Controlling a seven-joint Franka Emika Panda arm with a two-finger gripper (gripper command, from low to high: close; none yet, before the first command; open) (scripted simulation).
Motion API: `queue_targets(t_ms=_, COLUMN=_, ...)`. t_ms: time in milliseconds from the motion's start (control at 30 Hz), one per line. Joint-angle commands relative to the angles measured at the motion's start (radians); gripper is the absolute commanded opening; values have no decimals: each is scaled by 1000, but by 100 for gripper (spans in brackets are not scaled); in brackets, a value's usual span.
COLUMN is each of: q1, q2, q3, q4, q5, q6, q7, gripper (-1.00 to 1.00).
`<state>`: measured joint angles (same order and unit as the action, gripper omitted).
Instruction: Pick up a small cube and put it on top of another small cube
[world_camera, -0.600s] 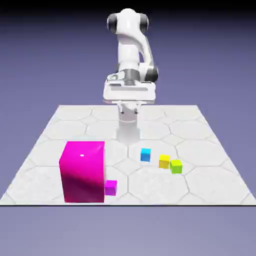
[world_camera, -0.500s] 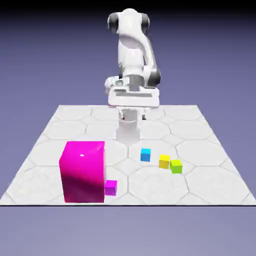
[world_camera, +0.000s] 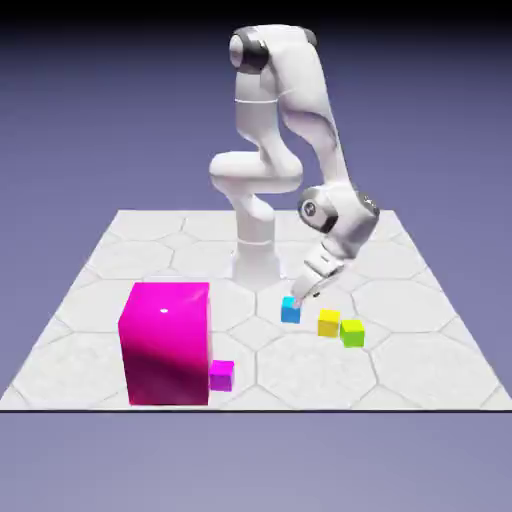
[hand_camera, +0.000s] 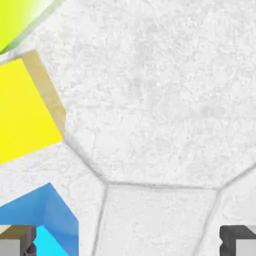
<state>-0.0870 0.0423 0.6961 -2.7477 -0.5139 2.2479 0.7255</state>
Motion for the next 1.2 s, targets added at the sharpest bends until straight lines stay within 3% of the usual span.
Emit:
queue_targets(t_ms=0, q1=-17, q2=32, q3=36, q4=3, q5=-27, q6=-41, q7=-1, gripper=0)
queue_targets(t_ms=133, q1=-39, q2=155, q3=176, q4=16, q5=-130, q6=-200, q7=-4, gripper=0)
queue_targets(t_ms=400, q1=3, q2=358, q3=-16, q4=6, q5=-412, q6=-129, q7=180, gripper=0)
queue_targets(t_ms=433, q1=3, q2=358, q3=-16, q4=6, q5=-412, q6=-129, q7=180, gripper=-100)
queue_targets(t_ms=700, q1=-35, q2=161, q3=187, q4=30, q5=-152, q6=-208, q7=-22, gripper=-100)
queue_targets(t_ms=1000, q1=25, q2=264, q3=366, q4=267, q5=-519, q6=-352, q7=-332, gripper=-100)
queue_targets(t_ms=1167, q1=57, q2=397, q3=236, q4=265, q5=-693, q6=-335, q7=-240, gripper=-100)
